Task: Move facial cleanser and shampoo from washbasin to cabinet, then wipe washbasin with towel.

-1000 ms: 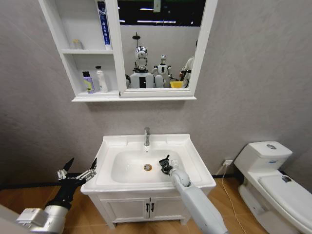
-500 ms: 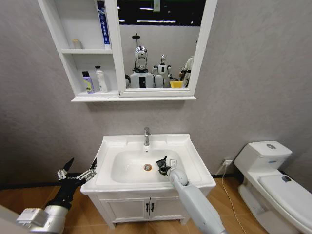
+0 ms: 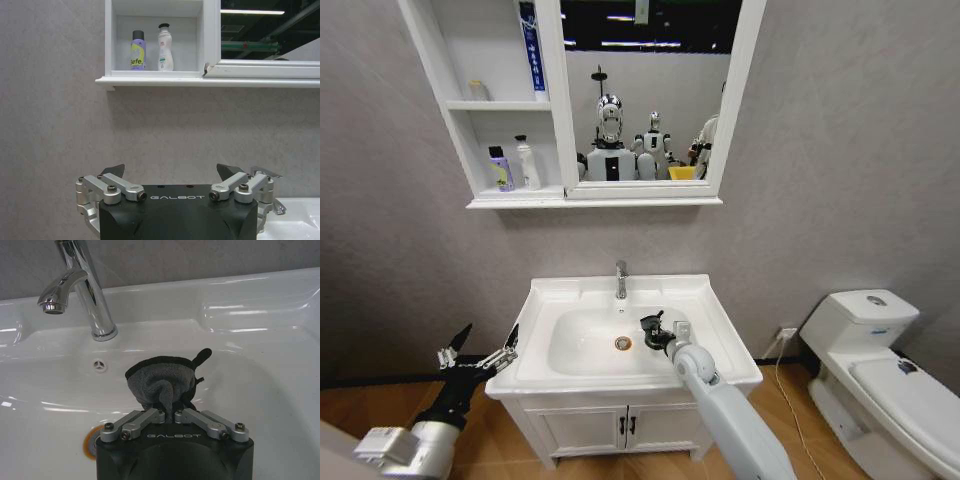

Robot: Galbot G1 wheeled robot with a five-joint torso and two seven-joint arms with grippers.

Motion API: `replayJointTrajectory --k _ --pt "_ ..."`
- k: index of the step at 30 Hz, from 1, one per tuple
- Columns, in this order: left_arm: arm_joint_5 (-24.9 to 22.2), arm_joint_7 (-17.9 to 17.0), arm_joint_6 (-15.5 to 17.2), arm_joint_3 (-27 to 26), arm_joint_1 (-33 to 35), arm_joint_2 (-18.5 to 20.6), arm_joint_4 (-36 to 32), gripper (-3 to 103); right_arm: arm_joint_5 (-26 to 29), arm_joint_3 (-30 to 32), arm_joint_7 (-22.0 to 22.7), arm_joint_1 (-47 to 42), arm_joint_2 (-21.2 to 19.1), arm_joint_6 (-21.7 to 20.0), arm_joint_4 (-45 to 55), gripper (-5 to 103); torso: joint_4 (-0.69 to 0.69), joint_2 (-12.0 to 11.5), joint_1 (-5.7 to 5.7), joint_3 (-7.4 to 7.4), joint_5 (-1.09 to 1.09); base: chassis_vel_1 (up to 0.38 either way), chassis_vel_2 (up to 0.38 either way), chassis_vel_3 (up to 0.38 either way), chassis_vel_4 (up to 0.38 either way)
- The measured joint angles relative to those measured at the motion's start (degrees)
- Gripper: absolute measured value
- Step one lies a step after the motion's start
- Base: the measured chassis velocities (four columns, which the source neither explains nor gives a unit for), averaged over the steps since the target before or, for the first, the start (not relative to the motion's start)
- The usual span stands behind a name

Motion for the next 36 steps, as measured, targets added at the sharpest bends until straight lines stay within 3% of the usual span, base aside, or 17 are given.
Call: replayJointTrajectory --k 14,20,27,36 --pt "0.00 0.00 0.00 0.00 0.00 0.00 0.00 100 -0.50 -0.15 0.75 0.90 -0.71 -1.23 1.06 4 0.01 0.00 0.00 0.00 0.01 0.000 0.000 0.000 0.000" --pt "0.00 0.00 0.00 0.00 0.00 0.00 0.00 100 2.66 -1.10 6.31 0.36 -1.18 -4.39 3.60 4 0.01 0.01 -0.01 -0.01 0.00 -0.017 0.014 0.019 -0.016" --pt "0.00 0.00 0.00 0.00 0.00 0.00 0.00 100 7.28 -1.29 10.12 0.66 -2.19 -4.62 4.30 4 0.00 -0.01 0.03 0.01 0.01 -0.060 0.051 0.070 -0.063" --pt "0.00 0.00 0.00 0.00 0.00 0.00 0.00 100 6.06 -2.58 10.68 -0.05 -2.00 -4.62 4.96 4 0.00 0.01 -0.01 0.00 0.00 -0.007 0.003 0.007 -0.006"
